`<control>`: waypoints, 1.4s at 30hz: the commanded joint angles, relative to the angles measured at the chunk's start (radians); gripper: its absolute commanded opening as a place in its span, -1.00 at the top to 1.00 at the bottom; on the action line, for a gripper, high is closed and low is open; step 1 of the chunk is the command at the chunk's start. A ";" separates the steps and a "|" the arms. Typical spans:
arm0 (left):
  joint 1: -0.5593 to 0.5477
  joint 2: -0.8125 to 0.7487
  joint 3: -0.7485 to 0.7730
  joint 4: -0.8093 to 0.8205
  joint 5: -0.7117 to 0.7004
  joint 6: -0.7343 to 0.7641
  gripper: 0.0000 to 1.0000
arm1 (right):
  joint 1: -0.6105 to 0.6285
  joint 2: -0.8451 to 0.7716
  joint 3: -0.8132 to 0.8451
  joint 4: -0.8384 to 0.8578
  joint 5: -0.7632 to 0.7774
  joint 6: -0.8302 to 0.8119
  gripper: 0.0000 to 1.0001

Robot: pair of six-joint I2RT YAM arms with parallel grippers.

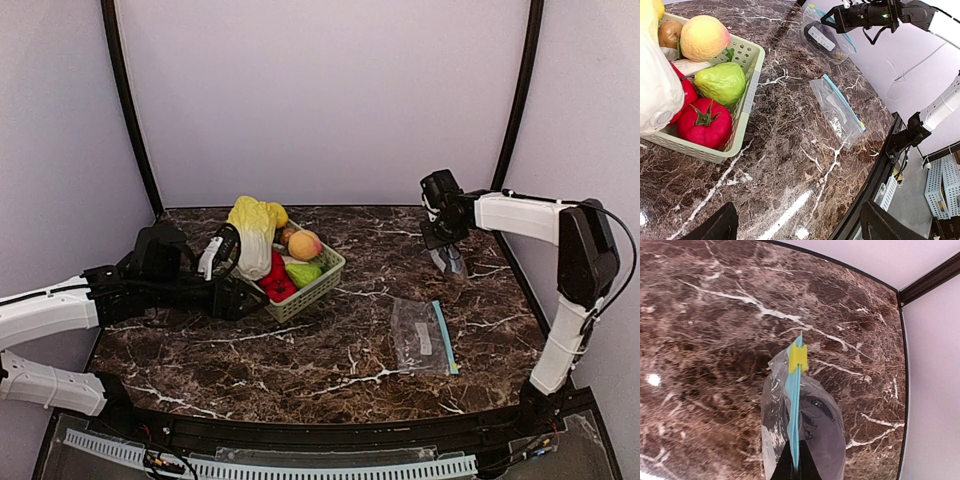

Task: Place the food in the zip-top bag and seal the zipper
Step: Set the zipper food storage bag at the center of the board, then pick up the zipper food storage bag from the center of the board.

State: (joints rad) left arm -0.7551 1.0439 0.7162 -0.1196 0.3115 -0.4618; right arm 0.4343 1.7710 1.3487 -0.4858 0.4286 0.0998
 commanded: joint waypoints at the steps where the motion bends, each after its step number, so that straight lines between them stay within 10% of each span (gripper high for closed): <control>1: 0.005 -0.060 -0.038 -0.012 -0.046 -0.028 -0.70 | -0.020 0.105 0.095 0.049 0.150 -0.057 1.00; 4: 0.006 -0.098 -0.059 -0.047 -0.060 -0.032 -0.70 | -0.021 0.172 0.156 0.046 0.115 -0.053 0.85; 11: 0.005 -0.166 -0.085 -0.079 -0.066 -0.063 -0.71 | -0.003 0.174 0.232 -0.054 -0.106 0.003 -0.39; 18: 0.005 -0.234 -0.101 -0.104 -0.096 -0.086 -0.71 | 0.016 -0.139 0.115 -0.161 -0.290 0.024 -0.75; 30: 0.005 -0.210 -0.119 -0.045 -0.092 -0.114 -0.71 | 0.002 -0.495 -0.386 -0.172 -0.518 0.209 -0.51; 42: 0.005 -0.223 -0.149 -0.038 -0.085 -0.140 -0.71 | -0.054 -0.425 -0.575 -0.067 -0.561 0.249 0.02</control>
State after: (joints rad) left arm -0.7547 0.8345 0.5972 -0.1734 0.2211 -0.5842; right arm 0.3981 1.3056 0.8150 -0.6224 -0.0971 0.3309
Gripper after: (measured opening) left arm 0.856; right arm 0.524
